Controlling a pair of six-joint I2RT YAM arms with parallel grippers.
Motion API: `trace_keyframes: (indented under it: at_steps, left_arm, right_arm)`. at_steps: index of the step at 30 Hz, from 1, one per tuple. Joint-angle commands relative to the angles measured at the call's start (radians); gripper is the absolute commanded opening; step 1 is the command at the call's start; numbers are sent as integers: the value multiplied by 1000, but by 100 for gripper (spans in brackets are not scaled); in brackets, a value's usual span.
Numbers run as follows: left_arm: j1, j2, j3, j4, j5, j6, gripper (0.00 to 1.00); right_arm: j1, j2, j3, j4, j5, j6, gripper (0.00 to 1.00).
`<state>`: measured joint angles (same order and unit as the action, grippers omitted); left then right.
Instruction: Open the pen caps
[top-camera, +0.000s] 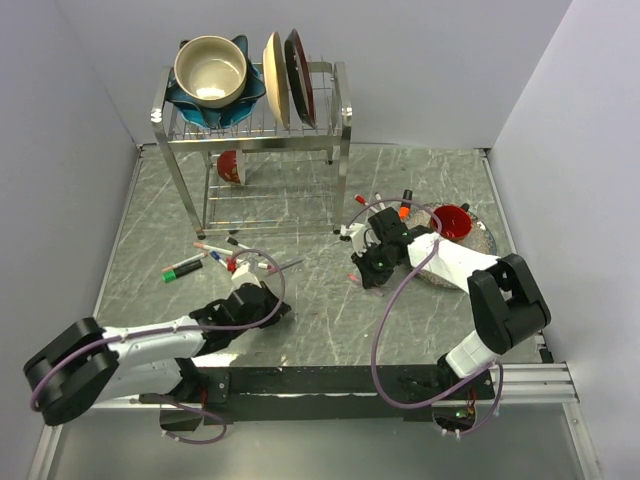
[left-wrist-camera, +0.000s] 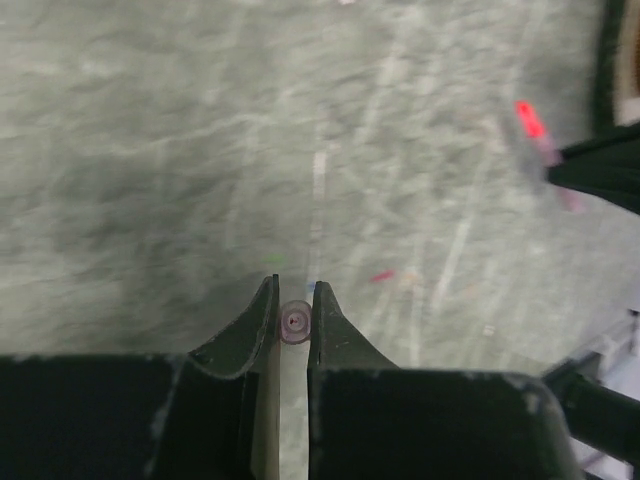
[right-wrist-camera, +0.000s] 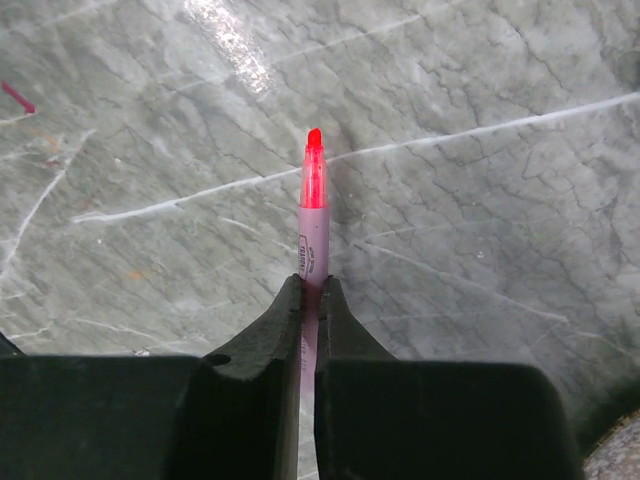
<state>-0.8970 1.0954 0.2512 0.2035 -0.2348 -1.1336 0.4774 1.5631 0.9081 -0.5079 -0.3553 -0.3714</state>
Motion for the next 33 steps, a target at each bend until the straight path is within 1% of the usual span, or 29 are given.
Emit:
trace_keyframes:
  at_steps: [1,5,6,8,11,12,14,15,20,21,23,24,26,27,29,30,31,33]
  left_arm:
    - [3,47,46,-13,-89,-11,7]
    - [3,87,49,-61,-146,-49,9]
    - [3,90,48,-67,-150,-54,13]
    - [4,93,48,-78,-167,-64,16]
    - [3,81,46,-99,-179,-69,24]
    - [3,72,46,-104,-182,-71,27]
    - [4,46,46,-122,-193,-69,31]
    - [3,35,46,-131,-195,-69,33]
    - [3,-77,59,-202,-212,-49,43]
    - [3,-98,63,-229,-212,-45,48]
    - [4,-167,72,-272,-212,-25,52]
    - [3,-192,76,-283,-209,-15,57]
    - [4,-273,82,-306,-201,17,62]
    - [3,-302,79,-325,-190,27,68]
    - [3,-391,73,-334,-175,60,73]
    - [3,-420,68,-345,-166,67,77]
    - [4,-474,63,-348,-153,78,79]
    - [3,-518,45,-340,-133,90,82]
  right_arm:
    - [3,20,17,12,22,3,9]
    - [3,38,21,3,30,0,12]
    - [1,47,23,0,33,0,14]
    - [1,54,26,-3,36,-1,16]
    - [1,64,31,-9,42,-1,20]
    - [1,64,31,-11,44,-1,22]
    - [1,60,32,-11,44,-1,25]
    - [3,58,32,-14,44,-1,30]
    - [-19,28,44,-30,6,-8,41]
    - [-25,22,48,-38,-5,-12,45]
    - [-40,-9,63,-56,-45,-26,47]
    - [-61,-23,66,-60,-63,-29,48]
    - [-85,-69,77,-64,-115,-38,50]
    - [-97,-81,81,-63,-128,-38,52]
    - [-118,-101,103,-55,-143,-34,55]
    - [-123,-101,110,-52,-146,-31,57]
    - [-129,-97,124,-50,-143,-26,58]
    - [-129,-69,166,-64,-145,-27,60]
